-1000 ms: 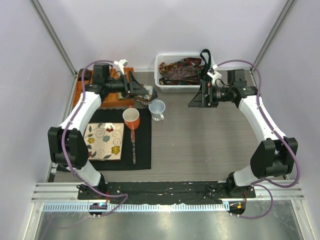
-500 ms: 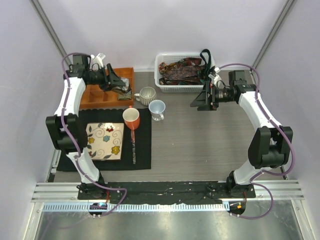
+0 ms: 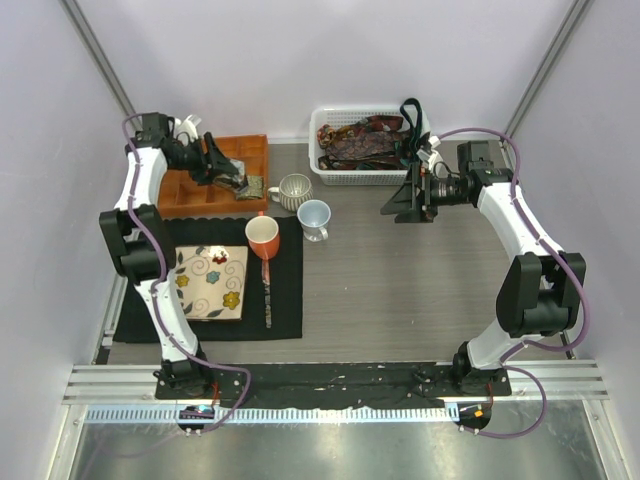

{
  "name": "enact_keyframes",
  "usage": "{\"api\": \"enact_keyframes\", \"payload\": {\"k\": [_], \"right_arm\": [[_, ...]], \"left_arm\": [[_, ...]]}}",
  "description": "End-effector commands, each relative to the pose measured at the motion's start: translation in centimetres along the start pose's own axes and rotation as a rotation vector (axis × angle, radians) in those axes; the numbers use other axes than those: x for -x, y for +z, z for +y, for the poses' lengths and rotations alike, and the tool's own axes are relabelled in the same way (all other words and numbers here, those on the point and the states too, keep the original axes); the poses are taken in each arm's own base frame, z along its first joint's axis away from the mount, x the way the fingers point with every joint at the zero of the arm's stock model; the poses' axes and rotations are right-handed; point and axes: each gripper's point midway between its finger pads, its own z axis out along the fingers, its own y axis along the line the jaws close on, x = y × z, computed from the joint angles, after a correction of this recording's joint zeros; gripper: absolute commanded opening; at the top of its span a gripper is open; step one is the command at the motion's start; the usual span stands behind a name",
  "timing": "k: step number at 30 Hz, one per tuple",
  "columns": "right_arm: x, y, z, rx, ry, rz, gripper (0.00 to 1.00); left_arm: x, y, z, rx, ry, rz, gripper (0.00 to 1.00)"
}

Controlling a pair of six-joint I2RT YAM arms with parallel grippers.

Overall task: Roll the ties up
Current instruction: Place the tie in the storage box.

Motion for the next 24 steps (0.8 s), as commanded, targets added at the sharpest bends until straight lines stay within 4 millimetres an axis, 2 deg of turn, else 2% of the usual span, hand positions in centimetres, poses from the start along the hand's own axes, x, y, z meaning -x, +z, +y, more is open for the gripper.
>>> {"api": "enact_keyframes", "payload": {"k": [1, 8, 14, 24], "right_arm": [[0.4, -0.3, 1.1, 0.020, -0.036, -0.004, 0.99], [0.1, -0.2, 0.8, 0.007, -0.028, 0.000, 1.00], [0.1, -0.2, 0.6, -0.001, -0.027, 0.001, 1.00], [-0.3, -0.2, 0.3, -0.005, -0.019, 0.005, 0.99]], "left_arm": [[1.2, -0.3, 0.7, -0.026, 0.017, -0.013, 0.00], [1.8, 0.7, 3.5, -0.019, -0.012, -0.008, 0.00], [0.9, 1.9, 5.9, 0.025, -0.030, 0.025, 0.00], [1.0, 2.4, 9.9, 0.207, -0.043, 0.009, 0.00]]}}
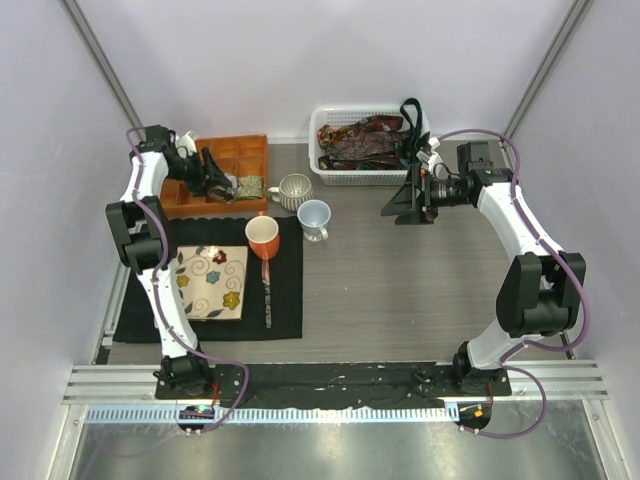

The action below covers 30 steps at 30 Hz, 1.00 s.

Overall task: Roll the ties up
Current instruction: Place the tie in the storage box.

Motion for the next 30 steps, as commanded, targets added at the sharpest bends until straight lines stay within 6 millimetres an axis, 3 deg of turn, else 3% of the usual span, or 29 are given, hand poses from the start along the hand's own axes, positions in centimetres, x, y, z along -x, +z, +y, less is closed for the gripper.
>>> {"api": "enact_keyframes", "payload": {"k": [1, 7, 22, 30], "right_arm": [[0.1, -0.1, 0.5, 0.005, -0.035, -0.006, 0.99], [0.1, 0.0, 0.3, 0.005, -0.028, -0.003, 0.99], [0.1, 0.1, 0.1, 0.003, -0.022, -0.001, 1.00], [0.2, 0.1, 0.1, 0.006, -0.021, 0.000, 0.99]], "left_arm": [[1.3, -0.2, 2.1, 0.108, 0.021, -0.040, 0.00], [1.2, 0.4, 4.1, 0.253, 0.014, -0.044, 0.00], [1.5, 1.6, 5.4, 0.540, 0.090, -0.082, 0.13], [1.6, 1.5, 4.7, 0.592, 0.116, -0.080, 0.34]]}}
